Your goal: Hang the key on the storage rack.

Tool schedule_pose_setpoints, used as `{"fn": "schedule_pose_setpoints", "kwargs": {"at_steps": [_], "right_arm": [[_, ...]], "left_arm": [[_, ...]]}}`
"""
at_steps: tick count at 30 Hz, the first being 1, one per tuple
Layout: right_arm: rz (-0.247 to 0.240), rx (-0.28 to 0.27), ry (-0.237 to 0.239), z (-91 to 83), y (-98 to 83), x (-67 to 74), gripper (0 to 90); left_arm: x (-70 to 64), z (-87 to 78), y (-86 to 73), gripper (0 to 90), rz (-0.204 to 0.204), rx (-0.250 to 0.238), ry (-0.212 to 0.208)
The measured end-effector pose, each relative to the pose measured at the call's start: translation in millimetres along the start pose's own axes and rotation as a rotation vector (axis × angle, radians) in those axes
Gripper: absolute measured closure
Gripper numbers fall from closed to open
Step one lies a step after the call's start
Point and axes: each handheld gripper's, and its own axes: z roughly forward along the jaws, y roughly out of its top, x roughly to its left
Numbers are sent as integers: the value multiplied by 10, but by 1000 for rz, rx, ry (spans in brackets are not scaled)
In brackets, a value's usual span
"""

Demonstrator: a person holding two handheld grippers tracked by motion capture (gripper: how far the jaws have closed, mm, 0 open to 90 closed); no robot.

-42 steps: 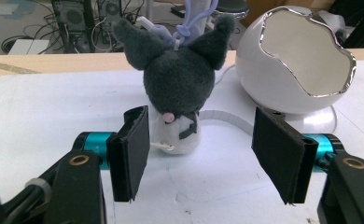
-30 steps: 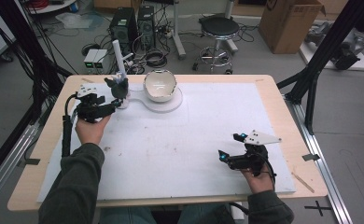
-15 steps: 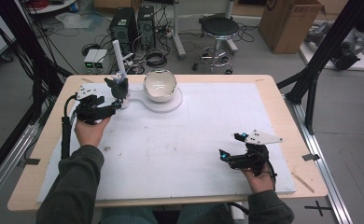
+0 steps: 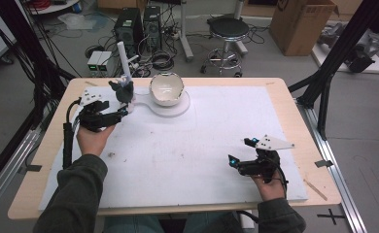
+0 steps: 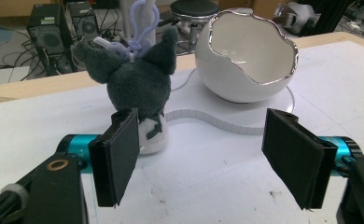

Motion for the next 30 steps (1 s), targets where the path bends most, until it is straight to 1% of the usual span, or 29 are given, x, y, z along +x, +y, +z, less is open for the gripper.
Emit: {"fn": "schedule_pose_setpoints", "kwargs": {"at_steps": [3, 5, 6, 8, 9, 10, 13, 17, 20, 21, 25, 28, 30], "right_arm": [[5, 1, -1, -2, 0, -2, 96], [5, 2, -2, -1, 0, -2, 96], [5, 2, -1, -2, 0, -3, 96], [2, -3, -5, -2, 1, -8, 96], [12, 1, -3, -11, 3, -13, 96], [12, 1, -3, -11, 3, -13, 96], [15, -3, -8, -12, 4, -24, 96], [3, -5, -10, -3, 4, -24, 96], [7, 0, -7, 0, 4, -18, 96], [7, 0, -8, -1, 5, -19, 96], [9, 1, -8, -4, 4, -22, 96], [19, 0, -15, -15, 3, -30, 96], [20, -1, -14, -15, 3, -32, 96]], "left_arm": [[2, -22, -5, 279, -1, 0, -2], [1, -34, -5, 279, 5, 0, -6], [-6, -38, -8, 278, 0, -3, -5], [-9, -49, -10, 277, 10, -1, -7], [-11, -54, -12, 275, 13, -2, -7], [-20, -56, -16, 275, 7, -6, -9], [-38, -70, -21, 275, 14, -5, -13], [-66, -93, -25, 275, 24, -11, -29], [-78, -108, -32, 275, 32, -12, -34], [-83, -110, -35, 274, 26, -13, -39], [-102, -125, -38, 273, 34, -13, -50], [-111, -133, -39, 272, 47, -11, -53], [-120, -139, -46, 272, 46, -12, -59]]}}
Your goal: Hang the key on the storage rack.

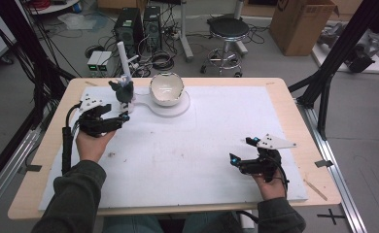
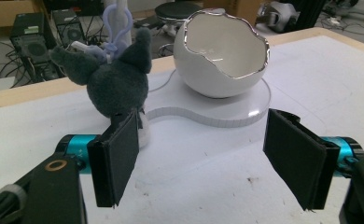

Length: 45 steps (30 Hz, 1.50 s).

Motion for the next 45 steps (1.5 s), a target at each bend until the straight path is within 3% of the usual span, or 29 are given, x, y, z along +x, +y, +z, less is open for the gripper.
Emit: {"fn": "schedule_pose_setpoints", "kwargs": {"at_steps": [24, 45], "right_arm": [[7, -1, -12, -10, -12, -26, 96], [8, 3, -13, -17, -15, -22, 96]], "left_arm": [[-108, -118, -85, 267, 13, -9, -55], [-186, -155, -118, 265, 56, 15, -80]]}}
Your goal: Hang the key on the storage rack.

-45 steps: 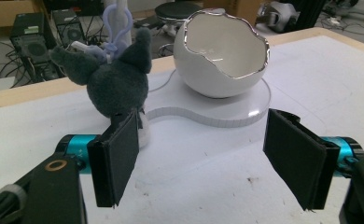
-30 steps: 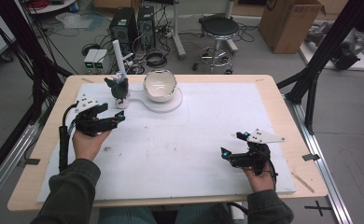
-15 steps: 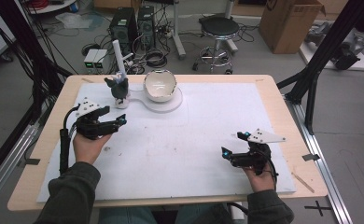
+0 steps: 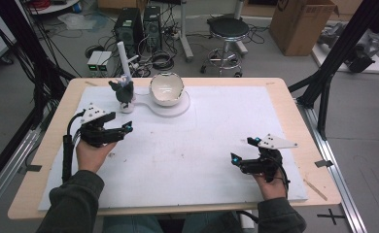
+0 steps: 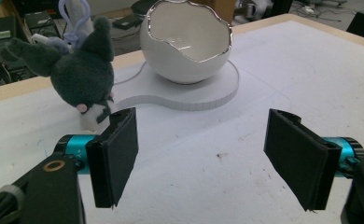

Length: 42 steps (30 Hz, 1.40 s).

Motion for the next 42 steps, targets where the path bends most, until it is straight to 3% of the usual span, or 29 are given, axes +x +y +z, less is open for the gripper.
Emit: {"fn": "schedule_pose_setpoints", "kwargs": {"at_steps": [13, 27, 42], "right_arm": [[9, -3, -7, -11, -2, -11, 96], [10, -2, -7, -10, -2, -11, 96], [5, 1, -6, 0, -2, -6, 96]], "left_arm": [[-86, -19, -8, 258, 40, 23, -26], [-145, -19, -94, 258, 25, 21, -44], [-212, -114, -223, 251, 51, 36, -55]]}}
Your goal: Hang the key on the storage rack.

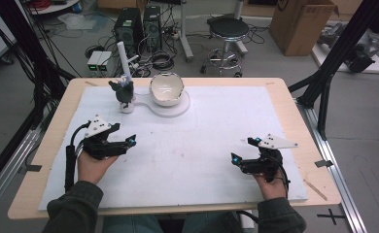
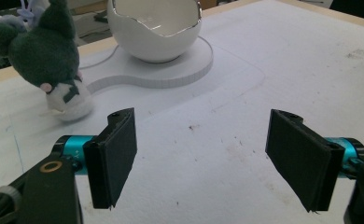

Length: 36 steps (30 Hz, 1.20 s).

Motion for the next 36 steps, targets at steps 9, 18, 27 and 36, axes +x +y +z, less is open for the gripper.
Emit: {"fn": "schedule_pose_setpoints", "kwargs": {"at_steps": [9, 18, 27, 36], "right_arm": [[0, 1, 1, 1, 1, -5, 96], [2, 0, -1, 5, 1, -3, 96], [1, 1, 1, 9, 1, -5, 96], [-3, 4, -3, 19, 2, -3, 96]], "left_arm": [[-37, -74, -50, 248, 14, -1, 0], [-103, -184, -62, 242, 35, -17, -12], [-139, -286, -152, 229, 45, -10, -7], [-136, -417, -225, 220, 42, -17, -10]]}}
